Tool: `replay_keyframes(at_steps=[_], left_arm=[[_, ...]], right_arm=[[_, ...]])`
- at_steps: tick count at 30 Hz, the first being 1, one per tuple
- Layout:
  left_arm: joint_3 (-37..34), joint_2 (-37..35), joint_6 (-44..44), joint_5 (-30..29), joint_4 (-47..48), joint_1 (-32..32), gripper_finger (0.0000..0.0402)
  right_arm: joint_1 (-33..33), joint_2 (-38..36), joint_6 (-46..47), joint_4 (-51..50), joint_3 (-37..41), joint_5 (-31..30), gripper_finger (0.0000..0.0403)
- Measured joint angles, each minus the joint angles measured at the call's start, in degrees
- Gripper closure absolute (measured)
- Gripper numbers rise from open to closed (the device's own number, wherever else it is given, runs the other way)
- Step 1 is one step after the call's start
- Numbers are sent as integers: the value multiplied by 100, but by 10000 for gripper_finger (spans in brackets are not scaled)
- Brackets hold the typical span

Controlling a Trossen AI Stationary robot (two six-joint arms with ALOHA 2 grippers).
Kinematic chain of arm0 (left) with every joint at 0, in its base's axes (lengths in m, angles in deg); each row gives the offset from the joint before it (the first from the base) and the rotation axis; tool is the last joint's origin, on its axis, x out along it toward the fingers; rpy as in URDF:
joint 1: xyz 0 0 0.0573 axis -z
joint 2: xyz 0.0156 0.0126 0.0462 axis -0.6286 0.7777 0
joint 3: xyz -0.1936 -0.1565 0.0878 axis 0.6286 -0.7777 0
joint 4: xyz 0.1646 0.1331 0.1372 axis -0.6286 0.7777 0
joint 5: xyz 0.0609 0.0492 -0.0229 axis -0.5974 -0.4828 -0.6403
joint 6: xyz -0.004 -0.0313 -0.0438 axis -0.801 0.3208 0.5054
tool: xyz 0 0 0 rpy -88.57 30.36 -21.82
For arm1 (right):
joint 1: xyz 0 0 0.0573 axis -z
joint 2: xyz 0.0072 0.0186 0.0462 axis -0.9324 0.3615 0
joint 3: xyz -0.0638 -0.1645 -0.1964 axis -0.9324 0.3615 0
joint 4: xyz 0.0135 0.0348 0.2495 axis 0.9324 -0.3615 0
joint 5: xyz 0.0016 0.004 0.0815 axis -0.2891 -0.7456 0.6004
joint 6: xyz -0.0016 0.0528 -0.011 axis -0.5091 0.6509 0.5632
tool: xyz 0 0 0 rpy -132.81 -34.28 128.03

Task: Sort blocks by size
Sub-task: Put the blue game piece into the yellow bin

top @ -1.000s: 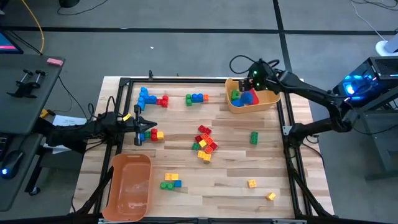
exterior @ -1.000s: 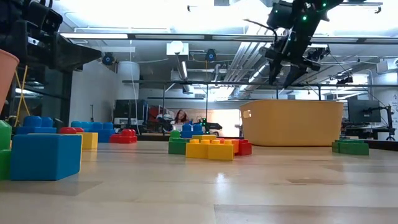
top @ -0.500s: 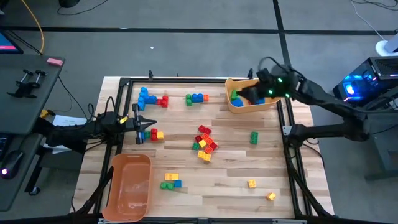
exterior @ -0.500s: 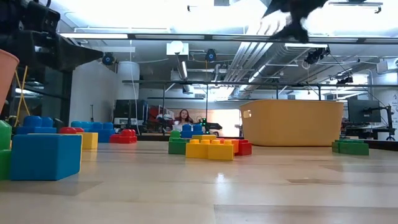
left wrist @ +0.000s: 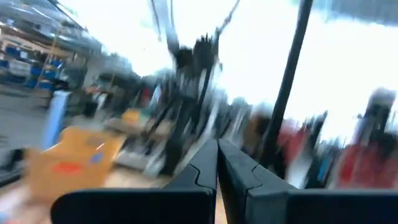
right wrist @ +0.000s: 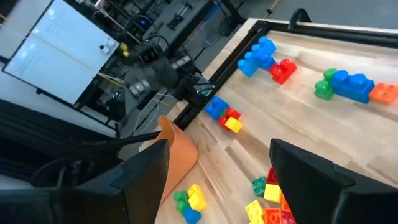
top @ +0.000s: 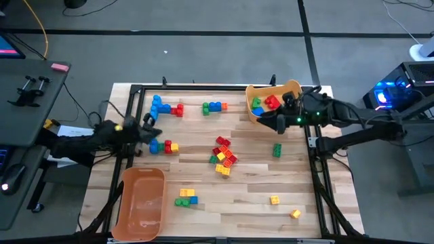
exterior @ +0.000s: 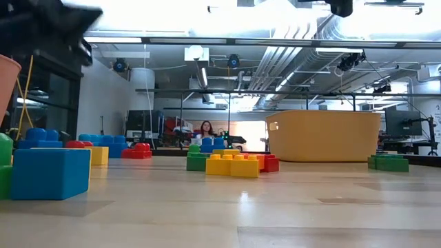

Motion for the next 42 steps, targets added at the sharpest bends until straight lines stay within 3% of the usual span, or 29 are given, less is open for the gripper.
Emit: replay_keyframes(at_steps=[4, 7, 12, 21, 24, 27, 31, 37, 42], left_arm=[[10, 48, 726, -1516, -1511, -9, 401], [264, 316, 966, -2180, -1361, -99, 401], [1474, 1745, 1342, -1987, 375, -430, 401], [4833, 5226, -681, -1081, 3577, -1664, 401], [5528, 6118, -1127, -1200, 3748, -1842, 401], [6032, 6960, -991, -1452, 3825, -2078, 396], [6552, 7964, -1140, -1338, 4166, -2398, 357], [7316, 9447, -571, -341, 4430, -2740, 257], [8431, 10566, -1605, 124, 4935, -2668, 189]], right_arm=[[-252, 120, 249, 2, 0, -303, 128], [-297, 198, 276, 2, 0, -370, 128], [-201, 304, 100, 0, 0, -512, 128], [112, 331, -499, -24, 0, -384, 128], [138, 331, -683, -83, 0, -326, 128], [138, 331, -754, -228, 0, -322, 128], [133, 331, -754, -482, 0, -248, 128], [133, 331, -756, -669, 0, -241, 128], [133, 363, -754, -662, 0, -241, 128]])
